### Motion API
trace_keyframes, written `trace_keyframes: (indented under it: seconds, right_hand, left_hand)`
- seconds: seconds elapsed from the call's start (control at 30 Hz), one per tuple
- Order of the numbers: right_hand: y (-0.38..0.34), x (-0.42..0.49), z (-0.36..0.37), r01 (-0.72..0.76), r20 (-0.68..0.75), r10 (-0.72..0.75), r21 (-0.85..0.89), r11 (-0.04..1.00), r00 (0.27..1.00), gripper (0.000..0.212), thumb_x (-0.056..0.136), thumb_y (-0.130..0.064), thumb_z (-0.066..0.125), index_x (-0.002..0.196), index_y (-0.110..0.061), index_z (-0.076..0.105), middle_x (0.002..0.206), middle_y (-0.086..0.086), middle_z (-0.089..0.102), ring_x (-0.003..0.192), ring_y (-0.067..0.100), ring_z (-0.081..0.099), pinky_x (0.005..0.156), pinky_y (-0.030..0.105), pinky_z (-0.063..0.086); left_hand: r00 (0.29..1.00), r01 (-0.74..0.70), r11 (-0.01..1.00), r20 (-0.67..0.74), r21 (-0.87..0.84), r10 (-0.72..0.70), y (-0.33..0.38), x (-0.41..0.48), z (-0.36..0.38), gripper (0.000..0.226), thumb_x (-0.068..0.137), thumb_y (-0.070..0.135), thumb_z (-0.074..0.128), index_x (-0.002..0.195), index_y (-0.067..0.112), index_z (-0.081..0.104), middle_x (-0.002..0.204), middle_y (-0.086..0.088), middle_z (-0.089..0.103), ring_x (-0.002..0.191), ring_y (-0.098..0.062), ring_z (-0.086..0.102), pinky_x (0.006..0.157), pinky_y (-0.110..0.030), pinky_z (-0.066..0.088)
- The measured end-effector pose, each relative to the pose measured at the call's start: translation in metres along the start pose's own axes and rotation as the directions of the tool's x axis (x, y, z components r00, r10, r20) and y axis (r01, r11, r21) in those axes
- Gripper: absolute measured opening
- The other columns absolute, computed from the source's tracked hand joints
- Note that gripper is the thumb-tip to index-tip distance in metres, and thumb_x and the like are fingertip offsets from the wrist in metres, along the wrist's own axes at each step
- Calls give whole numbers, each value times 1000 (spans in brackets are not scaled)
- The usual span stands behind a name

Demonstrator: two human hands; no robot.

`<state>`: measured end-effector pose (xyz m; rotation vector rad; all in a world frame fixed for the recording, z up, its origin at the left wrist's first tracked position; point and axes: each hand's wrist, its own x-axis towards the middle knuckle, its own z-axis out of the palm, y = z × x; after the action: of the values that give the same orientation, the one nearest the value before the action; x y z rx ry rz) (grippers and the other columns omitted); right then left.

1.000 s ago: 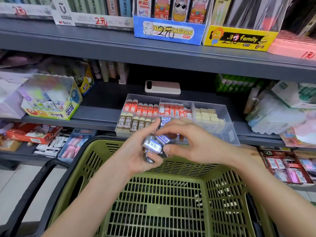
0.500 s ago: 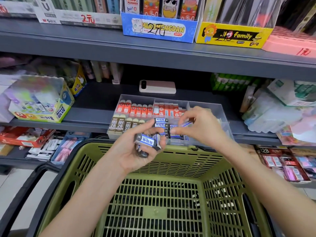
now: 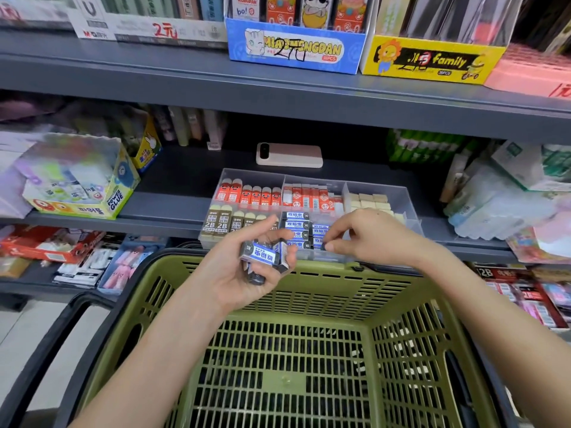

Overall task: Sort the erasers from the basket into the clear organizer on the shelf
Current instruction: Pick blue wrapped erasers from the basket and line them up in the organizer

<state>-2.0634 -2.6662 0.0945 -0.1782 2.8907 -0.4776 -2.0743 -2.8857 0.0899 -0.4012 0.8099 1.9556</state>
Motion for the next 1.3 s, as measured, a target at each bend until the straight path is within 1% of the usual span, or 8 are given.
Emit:
trace_keyframes:
  seconds: [0.07,0.2,0.4,0.57,0.73,0.93,1.13,1.3]
  right_hand:
    - [6,0,-3,29,65,-29,6,1000,997,15,86,-39,63,95,-31,72,75,-27,57,65,-27,42,53,8,28]
    - [10,2,-2,26,117,-48,188,982,992,7,84,-30,68,88,-27,72,83,-18,65,63,-20,49,56,8,36]
    - [8,4,2,-164,120,122,465,870,985,18,83,-12,69,69,-24,71,75,-14,68,66,-9,58,59,6,39]
    - [-2,7,4,-166,50,158,273,948,986,36,92,-30,56,90,5,67,97,23,66,79,26,62,80,35,48]
    - [-12,2,9,-177,-62,187,143,974,980,17,87,-40,61,86,-28,73,97,-10,71,96,13,58,101,39,33]
    - [-14,1,14,-135,-199,155,110,985,968,9,85,-38,65,77,-35,66,80,-15,67,87,10,56,94,34,28]
    - [-7,3,22,-89,-278,50,-132,987,959,22,93,-40,52,91,-29,70,97,-9,69,98,19,50,80,32,24]
    - [-10,4,25,-72,-302,61,-28,997,951,18,89,-41,57,87,-31,73,88,-11,71,89,15,50,82,32,26]
  left_hand:
    - [1000,-1,1000,-3,0,1,1,-1,-1,33,57,23,78,79,0,71,77,-15,61,60,-19,60,31,-12,36]
    - [1000,-2,1000,-8,-6,2,2,-3,-4,31,64,25,73,83,0,69,77,-15,60,61,-19,60,32,-12,36]
    - [1000,-9,1000,-26,-2,9,4,-2,-7,29,66,25,71,80,0,69,77,-15,60,61,-19,59,31,-12,35]
    - [1000,-10,1000,-25,-11,10,6,-2,-7,28,68,25,70,80,0,70,77,-15,59,60,-19,59,32,-12,35]
    - [1000,-13,1000,-26,-13,13,7,-2,-4,27,66,25,71,77,0,71,76,-15,60,59,-19,59,31,-12,35]
    - [1000,-21,1000,-15,-16,21,4,0,2,32,60,24,75,80,0,70,77,-14,59,60,-18,58,31,-12,35]
    - [1000,-26,1000,-13,-10,26,3,-1,3,30,63,24,74,79,-1,71,77,-14,59,60,-19,59,32,-11,35]
    - [999,-30,999,-22,-12,30,4,-2,3,31,63,24,74,81,0,70,78,-15,60,61,-19,58,32,-12,35]
